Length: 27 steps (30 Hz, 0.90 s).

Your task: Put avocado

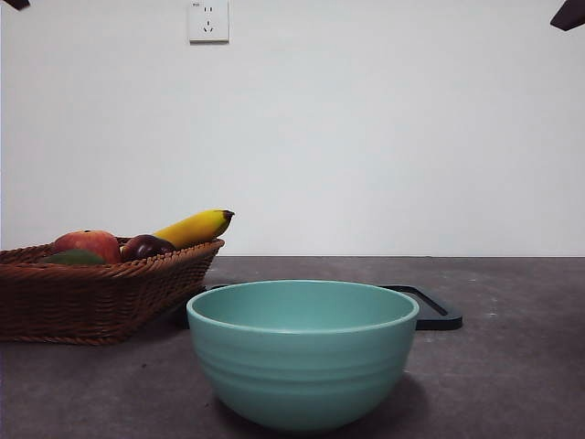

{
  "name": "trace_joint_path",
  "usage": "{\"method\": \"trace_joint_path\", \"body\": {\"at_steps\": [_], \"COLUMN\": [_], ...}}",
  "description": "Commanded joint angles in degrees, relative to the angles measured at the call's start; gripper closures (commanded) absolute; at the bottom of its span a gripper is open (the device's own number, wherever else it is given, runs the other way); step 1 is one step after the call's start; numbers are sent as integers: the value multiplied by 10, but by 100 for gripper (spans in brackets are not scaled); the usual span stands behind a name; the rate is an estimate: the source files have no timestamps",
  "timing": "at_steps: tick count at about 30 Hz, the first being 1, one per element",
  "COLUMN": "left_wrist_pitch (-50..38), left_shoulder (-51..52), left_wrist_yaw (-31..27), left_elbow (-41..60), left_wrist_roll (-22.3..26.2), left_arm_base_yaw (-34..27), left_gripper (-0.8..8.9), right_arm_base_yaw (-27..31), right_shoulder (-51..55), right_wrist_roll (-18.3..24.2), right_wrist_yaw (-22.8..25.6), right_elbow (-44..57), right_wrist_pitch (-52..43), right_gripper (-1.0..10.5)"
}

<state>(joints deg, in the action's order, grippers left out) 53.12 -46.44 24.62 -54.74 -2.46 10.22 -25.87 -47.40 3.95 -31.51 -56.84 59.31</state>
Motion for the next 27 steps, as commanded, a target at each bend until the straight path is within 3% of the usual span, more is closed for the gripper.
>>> {"method": "trace_joint_path", "body": {"at_steps": [1,17,27], "left_wrist_pitch": [-13,-43,-97], "left_shoulder": [-40,-284,-394], "left_wrist_yaw": [-43,-217,-251], "left_elbow": [-34,-121,-121], "left_wrist_roll": [-1,8,7], "left_arm_base_yaw": [10,73,76], "left_gripper": [373,377,378], "right_arm_base_yaw": [-4,-4,-4], "right_shoulder": [-5,-5,-5], "right_wrist_roll": [-10,-10,-10], "right_wrist_yaw": [0,0,0], "right_elbow": [-10,-10,-10], "right_wrist_pitch": [-5,-5,-5], "right_gripper": [563,563,563]}}
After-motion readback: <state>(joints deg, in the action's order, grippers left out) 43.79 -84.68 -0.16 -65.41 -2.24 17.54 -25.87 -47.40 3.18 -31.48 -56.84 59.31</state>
